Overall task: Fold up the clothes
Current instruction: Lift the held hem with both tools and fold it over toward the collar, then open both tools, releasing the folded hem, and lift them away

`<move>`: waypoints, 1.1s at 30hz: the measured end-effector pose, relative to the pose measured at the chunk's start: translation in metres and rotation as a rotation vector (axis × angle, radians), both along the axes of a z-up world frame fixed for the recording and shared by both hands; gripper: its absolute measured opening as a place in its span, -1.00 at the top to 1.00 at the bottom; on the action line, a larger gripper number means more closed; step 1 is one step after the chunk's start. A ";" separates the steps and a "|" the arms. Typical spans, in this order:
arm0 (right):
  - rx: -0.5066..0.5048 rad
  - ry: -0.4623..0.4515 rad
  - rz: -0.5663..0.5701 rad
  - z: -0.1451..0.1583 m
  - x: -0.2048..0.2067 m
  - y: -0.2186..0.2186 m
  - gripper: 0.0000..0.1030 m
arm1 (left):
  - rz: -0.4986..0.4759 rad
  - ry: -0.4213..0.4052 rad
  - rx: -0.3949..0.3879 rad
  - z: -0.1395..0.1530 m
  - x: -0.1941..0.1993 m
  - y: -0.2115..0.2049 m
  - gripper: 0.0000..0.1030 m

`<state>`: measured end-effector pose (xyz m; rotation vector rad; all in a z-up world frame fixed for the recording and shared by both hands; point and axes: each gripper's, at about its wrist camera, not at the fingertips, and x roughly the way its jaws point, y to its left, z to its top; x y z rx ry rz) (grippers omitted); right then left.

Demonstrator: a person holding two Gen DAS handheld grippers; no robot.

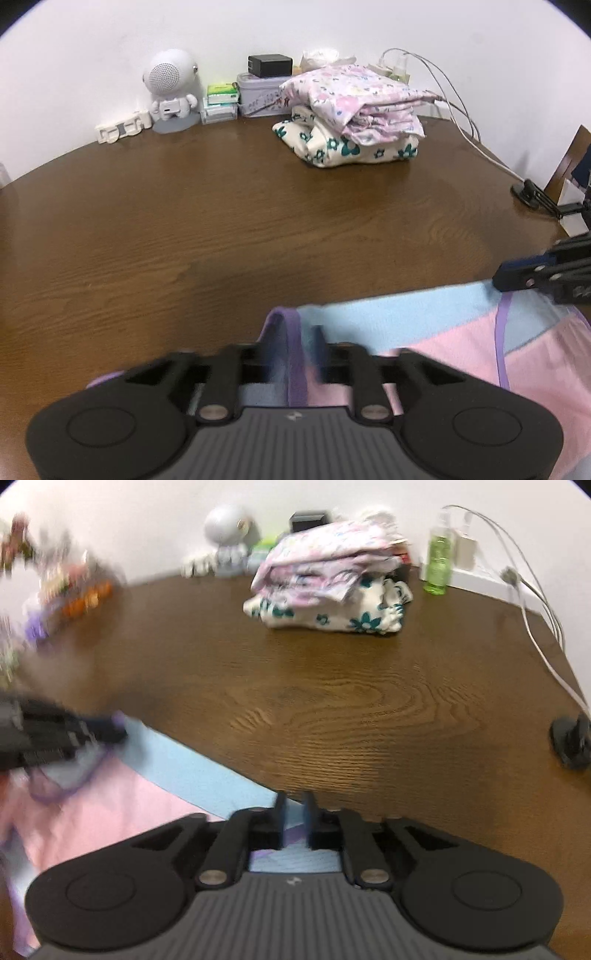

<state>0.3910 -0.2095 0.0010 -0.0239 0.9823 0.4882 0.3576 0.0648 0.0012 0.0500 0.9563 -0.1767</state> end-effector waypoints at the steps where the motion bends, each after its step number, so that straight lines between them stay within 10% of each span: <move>1: 0.023 -0.012 0.000 0.006 -0.007 -0.004 0.19 | -0.008 -0.012 0.005 0.005 -0.007 0.003 0.00; 14: 0.017 0.064 0.391 0.006 -0.221 -0.011 0.16 | -0.265 -0.030 0.010 0.038 -0.186 0.058 -0.02; 25: -0.176 0.020 0.429 -0.001 -0.258 0.010 0.27 | -0.524 0.041 0.106 0.010 -0.251 -0.008 0.05; 29: -0.225 0.006 0.427 -0.002 -0.266 0.011 0.44 | -0.557 0.043 0.154 -0.002 -0.249 -0.028 0.38; 31: -0.216 0.014 0.410 -0.002 -0.262 0.008 0.82 | -0.552 0.059 0.126 -0.004 -0.242 -0.026 0.98; 33: -0.206 0.023 0.393 -0.002 -0.258 0.004 0.95 | -0.530 0.085 0.107 -0.004 -0.235 -0.021 0.99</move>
